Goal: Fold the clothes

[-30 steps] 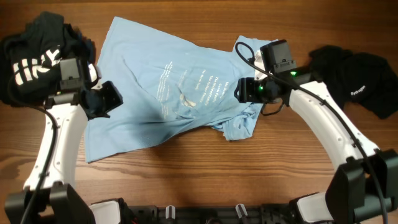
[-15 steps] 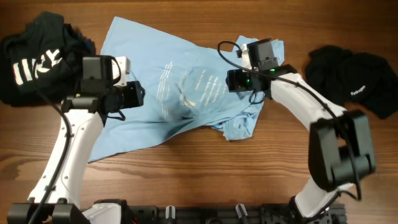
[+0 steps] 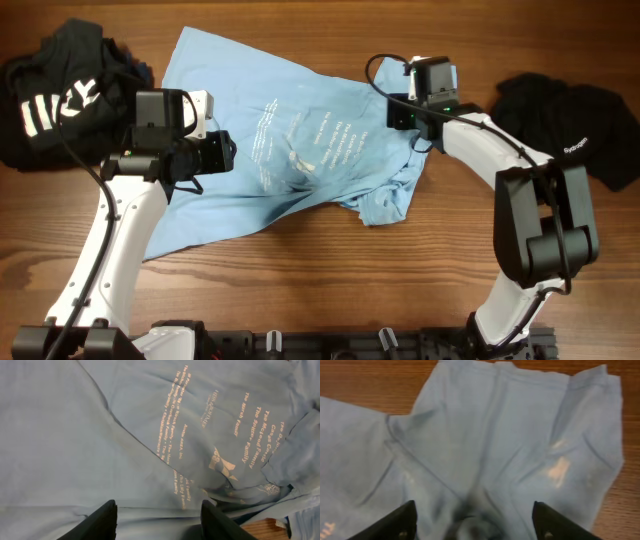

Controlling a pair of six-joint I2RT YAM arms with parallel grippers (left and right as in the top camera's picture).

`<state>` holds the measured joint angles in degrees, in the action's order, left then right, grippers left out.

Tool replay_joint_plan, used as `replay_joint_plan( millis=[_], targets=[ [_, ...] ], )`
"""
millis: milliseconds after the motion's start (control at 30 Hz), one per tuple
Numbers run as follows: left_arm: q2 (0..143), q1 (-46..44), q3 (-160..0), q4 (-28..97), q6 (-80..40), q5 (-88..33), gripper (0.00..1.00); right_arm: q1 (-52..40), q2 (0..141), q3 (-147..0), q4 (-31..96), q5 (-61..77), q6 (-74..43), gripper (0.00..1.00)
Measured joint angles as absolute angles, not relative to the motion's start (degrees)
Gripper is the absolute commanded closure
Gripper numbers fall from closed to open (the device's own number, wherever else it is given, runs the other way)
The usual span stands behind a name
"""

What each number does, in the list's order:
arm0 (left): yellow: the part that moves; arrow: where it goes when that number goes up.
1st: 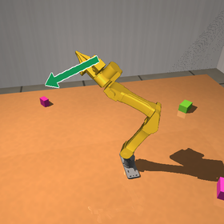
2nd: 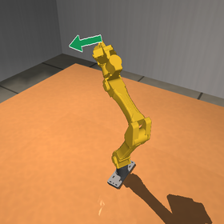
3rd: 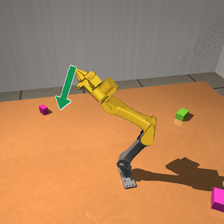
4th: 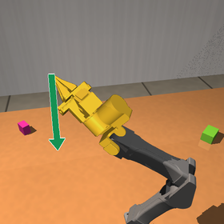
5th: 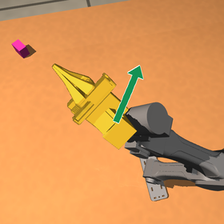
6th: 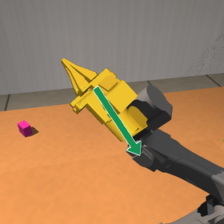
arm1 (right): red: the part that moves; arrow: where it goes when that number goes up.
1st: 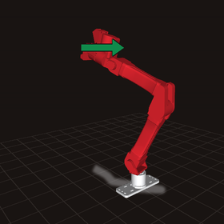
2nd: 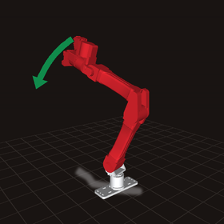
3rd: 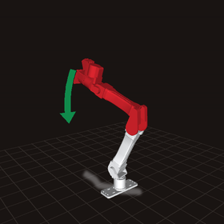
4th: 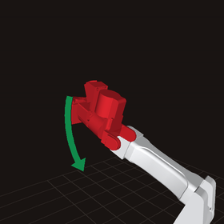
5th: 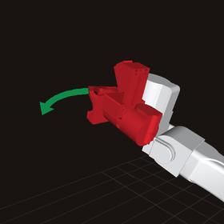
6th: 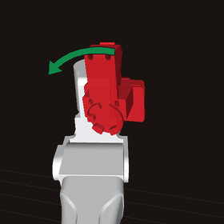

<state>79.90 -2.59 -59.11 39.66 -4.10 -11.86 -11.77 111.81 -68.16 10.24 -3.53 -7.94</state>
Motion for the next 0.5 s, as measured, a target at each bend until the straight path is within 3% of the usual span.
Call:
replay_joint_plan(
  millis=[433,500],
  targets=[
    [79.9,-2.6,-59.1,39.6,-4.1,-11.9,0.44,-11.2,114.2,-68.2,10.3,0.0,-7.6,0.37],
    [79.9,-2.6,-59.1,39.6,-4.1,-11.9,0.44,-11.2,115.0,-68.2,10.2,0.0,-7.6,0.41]
  ],
)
